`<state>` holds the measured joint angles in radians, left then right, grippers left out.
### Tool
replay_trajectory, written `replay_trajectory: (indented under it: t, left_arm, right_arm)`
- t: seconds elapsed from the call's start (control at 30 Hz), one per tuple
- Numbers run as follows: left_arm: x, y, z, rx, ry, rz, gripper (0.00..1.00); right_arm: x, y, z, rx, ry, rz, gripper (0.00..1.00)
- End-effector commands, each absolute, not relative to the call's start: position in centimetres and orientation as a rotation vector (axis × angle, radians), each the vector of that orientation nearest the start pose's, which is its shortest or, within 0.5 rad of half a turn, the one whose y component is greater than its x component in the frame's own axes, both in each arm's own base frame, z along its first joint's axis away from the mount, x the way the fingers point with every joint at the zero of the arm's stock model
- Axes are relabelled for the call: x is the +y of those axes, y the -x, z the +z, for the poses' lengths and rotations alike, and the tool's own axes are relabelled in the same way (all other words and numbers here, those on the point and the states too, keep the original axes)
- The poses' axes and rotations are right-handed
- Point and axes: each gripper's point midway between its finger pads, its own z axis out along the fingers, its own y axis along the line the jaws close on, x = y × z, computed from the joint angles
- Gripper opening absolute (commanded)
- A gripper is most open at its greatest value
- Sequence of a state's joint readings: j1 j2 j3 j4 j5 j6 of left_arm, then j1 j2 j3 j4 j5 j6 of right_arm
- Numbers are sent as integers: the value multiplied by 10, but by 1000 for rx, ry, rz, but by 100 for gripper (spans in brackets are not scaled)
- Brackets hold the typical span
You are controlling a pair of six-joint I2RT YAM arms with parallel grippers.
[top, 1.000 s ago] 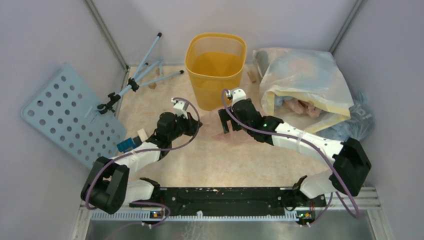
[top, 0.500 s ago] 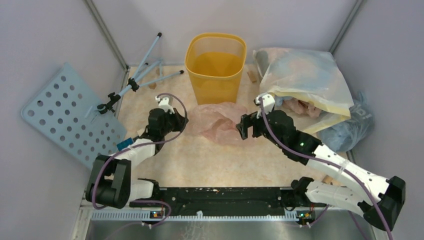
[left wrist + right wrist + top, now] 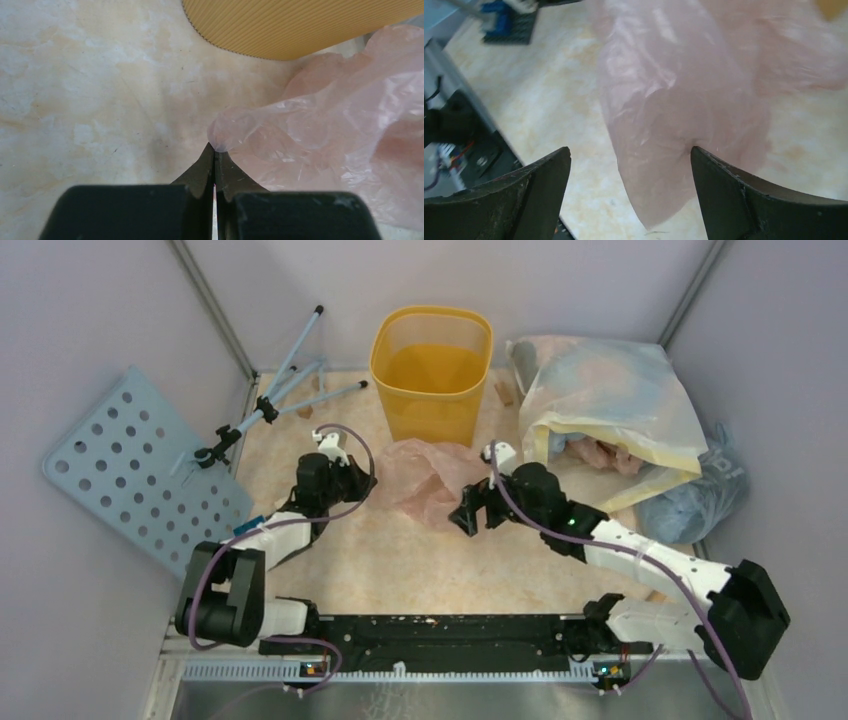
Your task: Put the trash bags into the trash bin
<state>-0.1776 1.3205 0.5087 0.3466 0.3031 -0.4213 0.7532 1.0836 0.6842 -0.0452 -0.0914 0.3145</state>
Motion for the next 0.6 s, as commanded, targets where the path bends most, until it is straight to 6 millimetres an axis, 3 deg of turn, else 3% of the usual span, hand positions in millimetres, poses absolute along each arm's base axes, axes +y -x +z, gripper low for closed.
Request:
replay_trajectory:
  t: [0.0, 0.1, 0.2, 0.4, 0.57]
  left_arm:
    - [-142, -353, 112, 2025, 9, -747, 0]
    - [-146, -353, 113, 2026, 0, -773, 0]
    - [-146, -353, 111, 2035, 0, -772, 0]
    - [-142, -355, 109, 2043, -2, -737, 0]
    - [-141, -356, 109, 2042, -4, -731, 0]
  right_arm:
    - [339, -193, 214, 1811, 808, 1018, 88]
    - [372, -167, 216, 1776, 936, 1070, 86]
    - [381, -156, 223, 1735, 973, 1108, 85]
    - [345, -171, 237, 1719, 826, 966, 87]
    - [300, -188, 220, 1791, 620, 825, 84]
